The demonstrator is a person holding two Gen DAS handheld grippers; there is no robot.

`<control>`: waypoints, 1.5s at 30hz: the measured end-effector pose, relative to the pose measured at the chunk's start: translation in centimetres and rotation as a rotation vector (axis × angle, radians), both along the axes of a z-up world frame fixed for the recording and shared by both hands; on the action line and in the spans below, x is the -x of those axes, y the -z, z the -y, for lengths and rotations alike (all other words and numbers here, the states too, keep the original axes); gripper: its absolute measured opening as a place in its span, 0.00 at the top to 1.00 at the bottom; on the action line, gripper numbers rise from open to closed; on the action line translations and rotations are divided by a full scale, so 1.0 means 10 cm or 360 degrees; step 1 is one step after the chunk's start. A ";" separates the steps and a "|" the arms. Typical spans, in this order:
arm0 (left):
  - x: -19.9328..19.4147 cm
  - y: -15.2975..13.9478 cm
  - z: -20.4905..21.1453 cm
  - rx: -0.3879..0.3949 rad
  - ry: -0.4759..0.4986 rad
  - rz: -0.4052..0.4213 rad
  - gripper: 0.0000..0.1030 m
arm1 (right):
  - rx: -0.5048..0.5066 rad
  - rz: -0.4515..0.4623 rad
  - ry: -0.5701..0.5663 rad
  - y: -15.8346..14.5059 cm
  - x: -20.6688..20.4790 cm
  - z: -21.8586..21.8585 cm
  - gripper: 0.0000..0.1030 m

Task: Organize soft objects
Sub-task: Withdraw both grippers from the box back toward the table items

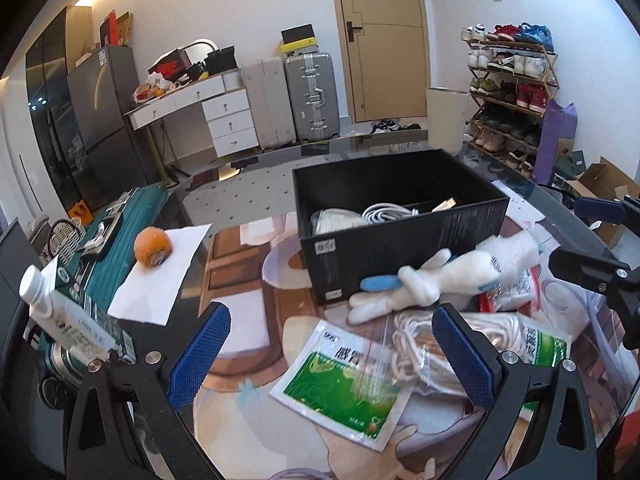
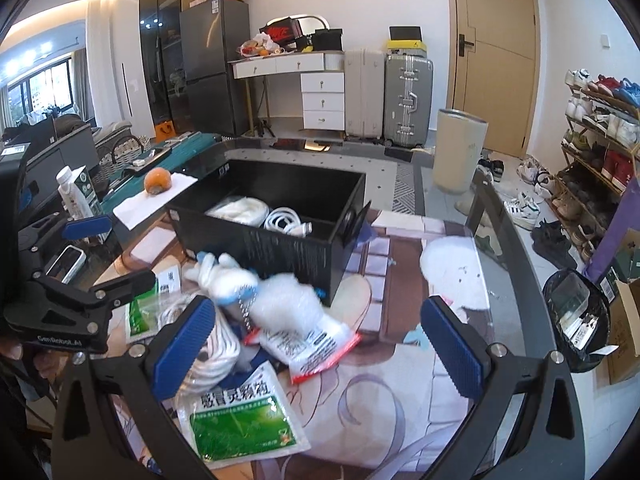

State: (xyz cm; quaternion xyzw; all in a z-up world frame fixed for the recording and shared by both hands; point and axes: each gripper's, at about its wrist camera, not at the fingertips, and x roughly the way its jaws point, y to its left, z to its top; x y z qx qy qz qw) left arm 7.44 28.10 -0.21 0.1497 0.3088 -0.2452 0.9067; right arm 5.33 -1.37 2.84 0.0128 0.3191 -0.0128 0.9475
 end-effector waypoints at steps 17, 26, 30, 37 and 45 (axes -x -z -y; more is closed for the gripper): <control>-0.01 0.13 -0.21 -0.0007 -0.0030 -0.0068 0.01 | 0.0069 -0.0147 -0.0115 0.22 0.06 -0.17 0.00; -0.01 0.15 -0.21 -0.0002 0.0048 -0.0102 0.01 | 0.0070 -0.0245 -0.0199 0.32 0.06 -0.17 0.00; -0.03 0.17 -0.21 -0.0019 0.0071 -0.0115 0.01 | 0.0069 -0.0291 -0.0282 0.35 0.09 -0.21 0.00; -0.03 0.21 -0.20 -0.0036 0.0125 -0.0146 0.01 | 0.0078 -0.0379 -0.0379 0.48 0.09 -0.30 0.00; -0.01 0.23 -0.20 -0.0049 0.0147 -0.0151 0.01 | 0.0056 -0.0397 -0.0513 0.48 0.17 -0.36 0.00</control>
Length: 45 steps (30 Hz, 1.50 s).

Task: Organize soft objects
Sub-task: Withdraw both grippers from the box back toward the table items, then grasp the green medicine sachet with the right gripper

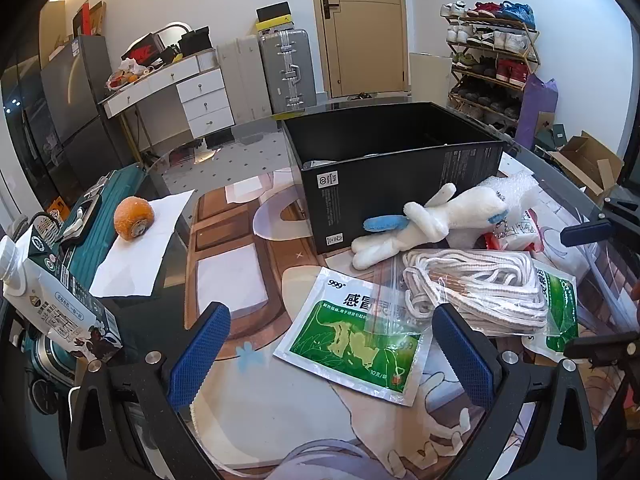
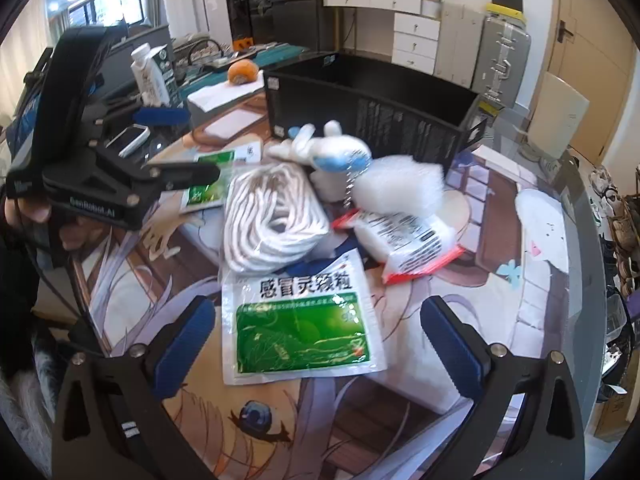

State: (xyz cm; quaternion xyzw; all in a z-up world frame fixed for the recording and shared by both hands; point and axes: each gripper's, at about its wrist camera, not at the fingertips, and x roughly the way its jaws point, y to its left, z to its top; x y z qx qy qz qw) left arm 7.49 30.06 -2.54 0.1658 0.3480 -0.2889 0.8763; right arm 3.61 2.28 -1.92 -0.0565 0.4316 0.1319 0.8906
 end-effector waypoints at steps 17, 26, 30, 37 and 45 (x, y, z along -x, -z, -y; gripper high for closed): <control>-0.07 0.07 -0.03 -0.0002 -0.0015 -0.0061 0.01 | 0.0057 -0.0068 0.0030 0.19 -0.07 -0.03 0.00; -0.10 0.10 -0.03 0.0004 -0.0011 -0.0092 0.01 | 0.0045 -0.0058 0.0034 0.19 -0.07 -0.03 0.00; -0.11 0.11 -0.04 0.0008 -0.0011 -0.0099 0.01 | 0.0056 -0.0054 0.0023 0.19 -0.05 -0.05 0.02; -0.12 0.12 -0.04 0.0007 -0.0008 -0.0101 0.01 | 0.0028 -0.0008 -0.0069 0.14 0.02 -0.06 0.32; -0.12 0.13 -0.04 0.0005 -0.0006 -0.0098 0.01 | 0.0007 0.0009 -0.0133 0.10 0.09 -0.01 0.53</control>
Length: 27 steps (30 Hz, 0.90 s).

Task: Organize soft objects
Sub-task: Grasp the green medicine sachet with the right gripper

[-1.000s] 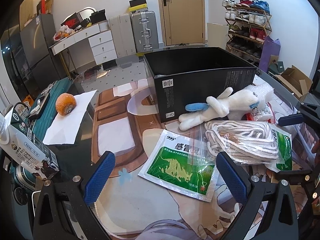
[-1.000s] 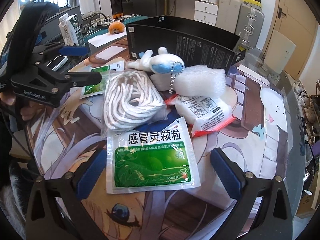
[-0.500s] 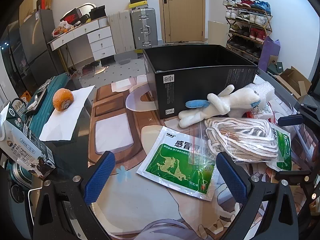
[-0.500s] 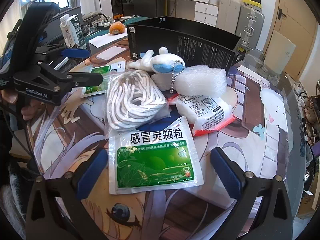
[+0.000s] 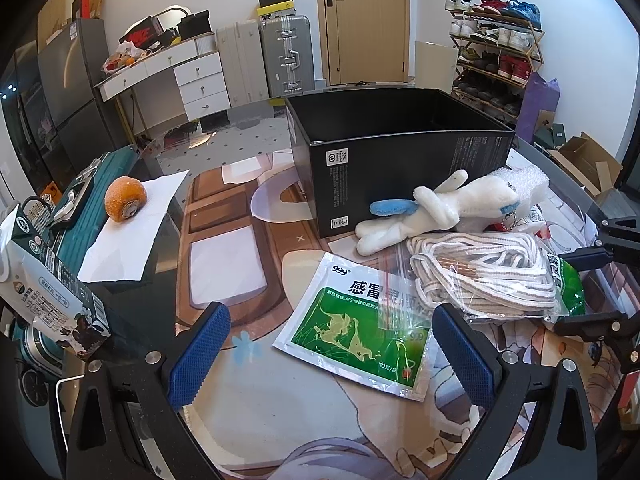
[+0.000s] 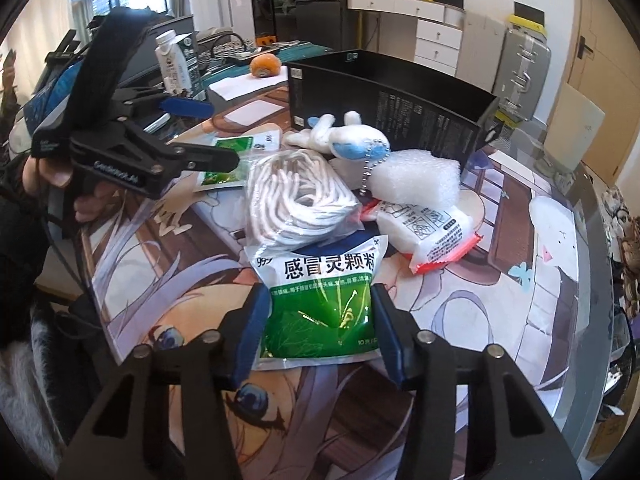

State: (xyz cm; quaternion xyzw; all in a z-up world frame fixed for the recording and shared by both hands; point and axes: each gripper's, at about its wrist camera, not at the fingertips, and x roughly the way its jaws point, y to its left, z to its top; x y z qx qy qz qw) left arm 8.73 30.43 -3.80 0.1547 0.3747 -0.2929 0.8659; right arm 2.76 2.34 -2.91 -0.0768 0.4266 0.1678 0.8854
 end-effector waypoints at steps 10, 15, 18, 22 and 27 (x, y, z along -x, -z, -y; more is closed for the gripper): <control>0.01 -0.03 -0.03 -0.0043 0.0024 0.0018 0.01 | 0.0039 0.0054 -0.0023 -0.11 0.08 0.06 0.92; 0.03 -0.02 -0.03 -0.0042 0.0053 0.0014 0.01 | 0.0029 0.0012 0.0012 -0.08 0.06 0.09 0.46; 0.03 0.01 -0.02 -0.0055 0.0064 -0.0002 0.01 | 0.0003 0.0027 0.0005 -0.10 0.07 0.05 0.46; 0.03 0.01 -0.03 -0.0064 0.0074 -0.0003 0.01 | -0.0013 -0.0005 0.0020 -0.09 0.00 -0.07 0.27; 0.01 0.02 -0.06 -0.0062 0.0063 -0.0013 0.01 | -0.0080 -0.0035 0.0001 -0.07 -0.03 -0.18 0.04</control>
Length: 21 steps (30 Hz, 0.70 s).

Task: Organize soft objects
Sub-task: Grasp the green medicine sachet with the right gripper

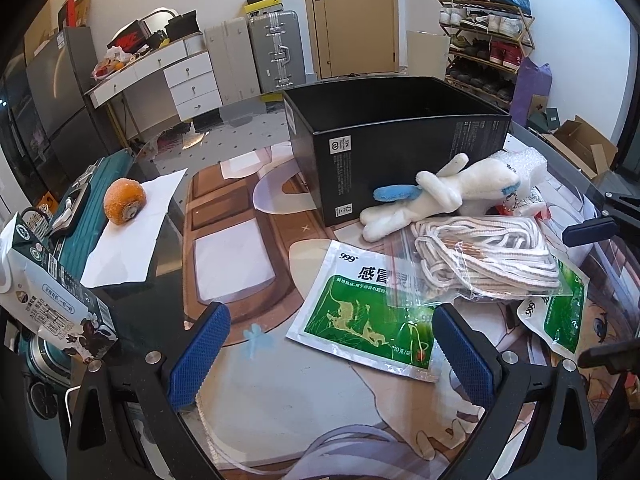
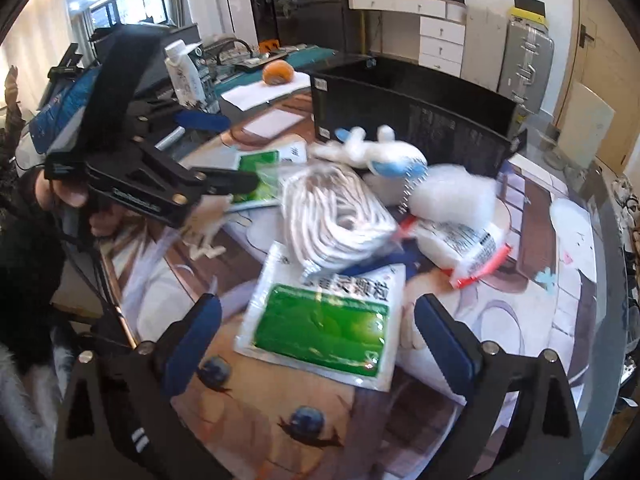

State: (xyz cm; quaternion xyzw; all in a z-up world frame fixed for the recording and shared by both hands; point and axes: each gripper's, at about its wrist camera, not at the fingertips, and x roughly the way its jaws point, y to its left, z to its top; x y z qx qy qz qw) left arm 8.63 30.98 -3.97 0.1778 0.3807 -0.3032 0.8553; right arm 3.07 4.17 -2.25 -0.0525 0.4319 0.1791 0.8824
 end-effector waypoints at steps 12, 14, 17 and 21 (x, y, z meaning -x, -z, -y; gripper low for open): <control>-0.02 0.03 0.00 0.0001 -0.0004 -0.0017 0.01 | 0.0125 -0.0043 0.0098 0.14 -0.10 -0.21 0.22; -0.02 0.03 0.00 0.0001 -0.0005 -0.0020 0.01 | 0.0129 -0.0037 0.0106 0.10 -0.09 -0.15 0.33; -0.02 0.04 0.00 -0.0003 -0.0003 -0.0023 0.01 | 0.0133 -0.0033 0.0091 0.06 -0.05 -0.06 0.43; -0.02 0.04 0.01 -0.0005 -0.0002 -0.0023 0.01 | 0.0136 -0.0020 0.0009 0.05 0.03 -0.03 0.50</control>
